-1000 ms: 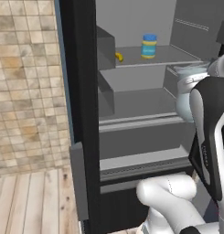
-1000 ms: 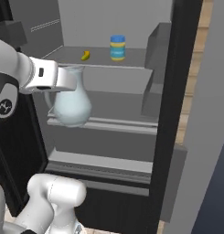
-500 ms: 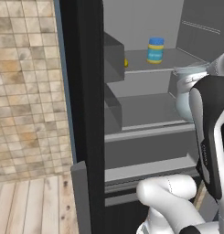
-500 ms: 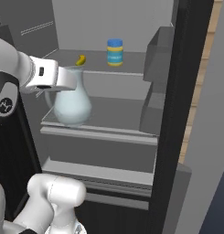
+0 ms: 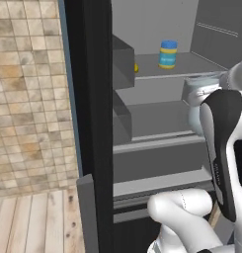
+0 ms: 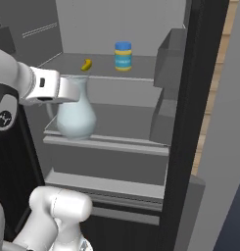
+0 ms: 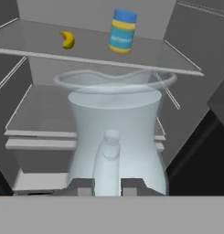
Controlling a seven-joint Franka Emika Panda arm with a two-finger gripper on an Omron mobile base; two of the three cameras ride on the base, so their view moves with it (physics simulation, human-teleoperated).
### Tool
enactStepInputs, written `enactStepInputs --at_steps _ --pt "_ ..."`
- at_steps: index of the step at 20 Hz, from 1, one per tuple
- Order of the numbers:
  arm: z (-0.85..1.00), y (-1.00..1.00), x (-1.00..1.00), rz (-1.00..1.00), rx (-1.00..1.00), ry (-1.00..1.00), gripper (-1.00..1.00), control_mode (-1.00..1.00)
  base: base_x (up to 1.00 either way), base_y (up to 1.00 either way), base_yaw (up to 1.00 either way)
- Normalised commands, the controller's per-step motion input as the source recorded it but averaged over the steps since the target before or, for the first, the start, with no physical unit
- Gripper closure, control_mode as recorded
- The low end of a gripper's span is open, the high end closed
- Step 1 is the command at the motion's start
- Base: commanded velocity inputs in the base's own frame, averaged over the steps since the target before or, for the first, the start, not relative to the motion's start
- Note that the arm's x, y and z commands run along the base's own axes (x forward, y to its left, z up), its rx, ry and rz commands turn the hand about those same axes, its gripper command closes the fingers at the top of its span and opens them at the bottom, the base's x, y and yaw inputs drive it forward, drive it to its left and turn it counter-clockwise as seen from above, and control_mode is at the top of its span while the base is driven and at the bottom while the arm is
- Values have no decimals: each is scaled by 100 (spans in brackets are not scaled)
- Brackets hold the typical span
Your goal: Move the banana and mayonnaise from the second highest shelf to the top shelf to make space. Then, place the pitcher from the counter on the cleared second highest shelf.
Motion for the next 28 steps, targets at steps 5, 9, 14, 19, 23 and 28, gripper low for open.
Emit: enactStepInputs --at_steps 5,9,14,19,23,28 --pt "-16 8 -4 0 0 0 100 -100 0 0 0" --pt "-28 11 -5 5 0 0 100 -100 0 0 0" --pt "-39 0 -1 19 5 -2 100 -100 0 0 0" --pt "-35 0 9 22 13 -10 100 -100 0 0 0" --pt "-15 1 42 9 8 -4 100 -100 0 0 0" --pt "-13 18 58 0 1 0 100 -100 0 0 0"
